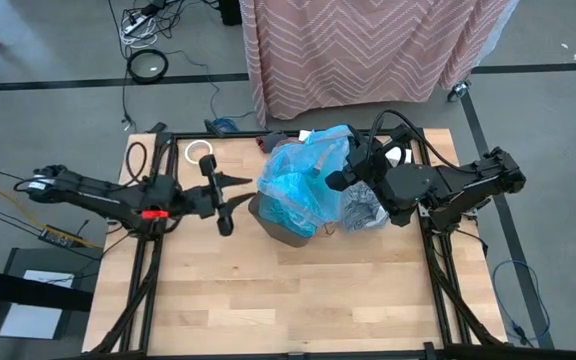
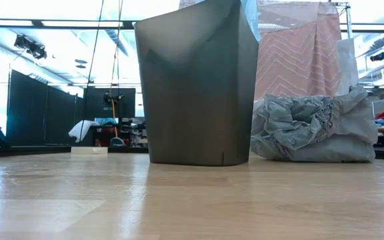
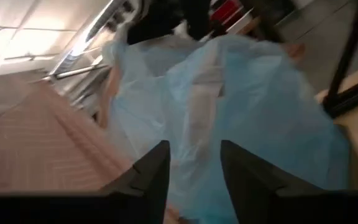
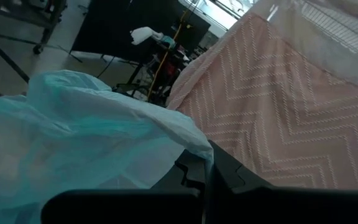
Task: Place trash/remove bag and relplace
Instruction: Insert the new blue trash bag into the black trash bin
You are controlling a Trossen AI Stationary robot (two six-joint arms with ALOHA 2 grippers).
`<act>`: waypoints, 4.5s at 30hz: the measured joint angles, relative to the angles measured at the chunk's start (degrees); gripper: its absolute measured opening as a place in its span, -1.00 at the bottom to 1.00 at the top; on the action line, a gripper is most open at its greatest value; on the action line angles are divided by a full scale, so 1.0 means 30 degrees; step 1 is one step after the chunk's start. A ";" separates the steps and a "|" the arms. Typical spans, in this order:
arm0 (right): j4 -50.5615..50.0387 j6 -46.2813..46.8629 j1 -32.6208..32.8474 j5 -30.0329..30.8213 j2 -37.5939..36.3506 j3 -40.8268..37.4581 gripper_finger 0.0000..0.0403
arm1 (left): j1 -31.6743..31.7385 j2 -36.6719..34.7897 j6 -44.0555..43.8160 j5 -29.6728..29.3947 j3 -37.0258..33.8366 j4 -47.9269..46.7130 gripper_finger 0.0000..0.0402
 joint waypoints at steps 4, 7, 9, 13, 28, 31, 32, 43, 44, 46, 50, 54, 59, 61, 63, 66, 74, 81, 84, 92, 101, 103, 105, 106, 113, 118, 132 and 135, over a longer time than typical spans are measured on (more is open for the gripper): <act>-0.0006 0.0000 0.0000 -0.0002 0.0003 0.0000 -1.00 | -0.0109 0.0575 0.0181 -0.0677 0.0263 -0.0021 -0.14; -0.0007 0.0000 0.0000 -0.0022 0.0000 0.0000 -1.00 | -0.0129 0.1195 0.0180 -0.0691 0.0263 -0.0027 -0.10; -0.0106 0.0179 0.0000 -0.0294 0.0000 0.0000 -1.00 | -0.0262 0.1591 0.0240 -0.0766 0.0263 0.0248 -0.09; -0.0676 0.0954 0.0000 -0.1012 0.0002 0.0000 -1.00 | -0.0849 0.2215 0.1642 -0.2077 0.0266 0.2193 -0.09; -0.1151 0.1905 -0.0239 -0.1725 0.0000 0.0000 -1.00 | -0.1508 0.3740 0.2461 -0.2163 0.0285 0.5461 -0.09; -0.1166 0.2001 -0.0316 -0.2011 0.0004 0.0000 -1.00 | -0.1471 0.4588 0.2502 -0.2326 0.0317 0.6699 -0.12; -0.1173 0.2004 -0.0342 -0.2013 0.0007 0.0000 -1.00 | -0.1471 0.4831 0.2526 -0.2634 0.0439 0.6647 -0.14; -0.2847 0.3420 -0.0347 -0.1408 0.0000 0.0000 -1.00 | -0.1681 0.4767 0.2604 -0.6377 0.1546 0.3646 -0.95; -0.3408 0.4008 -0.0342 -0.1404 0.0002 0.0000 -1.00 | -0.1736 0.4629 0.2601 -0.6797 0.1575 0.3138 -0.95; -0.4324 0.5083 -0.0349 -0.1414 0.0000 -0.0007 -1.00 | -0.1949 0.4285 0.2604 -0.7910 0.1573 0.1647 -0.95; -0.5656 0.7502 -0.0428 -0.2487 0.0000 -0.0007 -1.00 | -0.2659 0.3547 0.2595 -1.0047 0.1568 -0.0073 -0.98; -0.6744 0.9593 -0.0549 -0.4480 0.0005 -0.0007 -1.00 | -0.3602 0.2841 0.2592 -1.2070 0.1568 -0.1026 -0.98; -0.9086 1.2195 -0.0858 -0.4818 0.0007 -0.0007 -1.00 | -0.4622 0.2363 0.2116 -1.3777 0.1566 -0.2384 -0.98; -0.9983 1.3350 -0.1019 -0.4825 0.0002 -0.0007 -1.00 | -0.4958 0.2354 0.1945 -1.4251 0.1560 -0.3189 -0.98; -1.0490 1.4217 -0.1216 -0.4818 0.0000 -0.0220 -1.00 | -0.5203 0.2339 0.1553 -1.4730 0.1560 -0.3760 -0.98; -1.0571 1.4858 -0.1699 -0.4876 0.0016 -0.0993 -1.00 | -0.5373 0.2339 0.0913 -1.4833 0.1560 -0.4651 -0.98; -1.0514 1.6421 -0.3902 -0.5980 0.0029 -0.3186 -1.00 | -0.5376 0.2308 0.1007 -1.5760 0.1560 -0.5307 -0.98; -1.0772 1.6819 -0.4896 -0.7499 0.0022 -0.3942 -1.00 | -0.5376 0.2296 -0.0837 -1.6606 0.1560 -0.6999 -0.98; -1.1132 1.7090 -0.4889 -0.7651 0.0015 -0.3942 -1.00 | -0.5369 0.2296 -0.2752 -1.5664 0.1553 -0.8424 -0.98; -1.4655 1.9887 -0.4889 -0.8382 0.0015 -0.3942 -1.00 | -0.5369 0.2303 -0.5487 -1.4012 0.1553 -0.9855 -0.98; -1.6247 2.1879 -0.4588 -0.8358 0.0015 -0.3942 -1.00 | -0.5354 0.2310 -0.7051 -1.3631 0.1546 -1.0909 -0.97; -1.6211 2.1844 -0.4624 -0.8336 0.0015 -0.3942 -1.00 | -0.5294 0.2317 -0.6969 -1.3627 0.1546 -1.0947 -0.97; -1.6203 2.1784 -0.4831 -0.8309 0.0015 -0.3942 -1.00 | -0.5036 0.2317 -0.6656 -1.3628 0.1546 -1.0949 -0.97; -1.6211 2.1784 -0.4960 -0.8323 0.0015 -0.3942 -1.00 | -0.4882 0.2317 -0.6558 -1.3645 0.1546 -1.0994 -0.97; -1.6223 2.1766 -0.5586 -0.8635 0.0015 -0.3982 -1.00 | -0.4189 0.2317 -0.7774 -1.1424 0.1546 -1.1379 -0.97; -1.6154 2.2078 -0.5581 -0.8982 0.0007 -0.4969 -1.00 | -0.4393 0.2317 -0.9357 -1.1183 0.1546 -1.2025 -0.97; -1.5695 2.2957 -0.5304 -0.9400 0.0007 -0.6521 -1.00 | -0.4997 0.2653 -1.1383 -1.0726 0.1546 -1.2030 -0.97; -1.5569 2.2957 -0.5296 -0.9488 0.0007 -0.6521 -1.00 | -0.5108 0.3213 -1.1583 -1.0604 0.1538 -1.2094 -0.97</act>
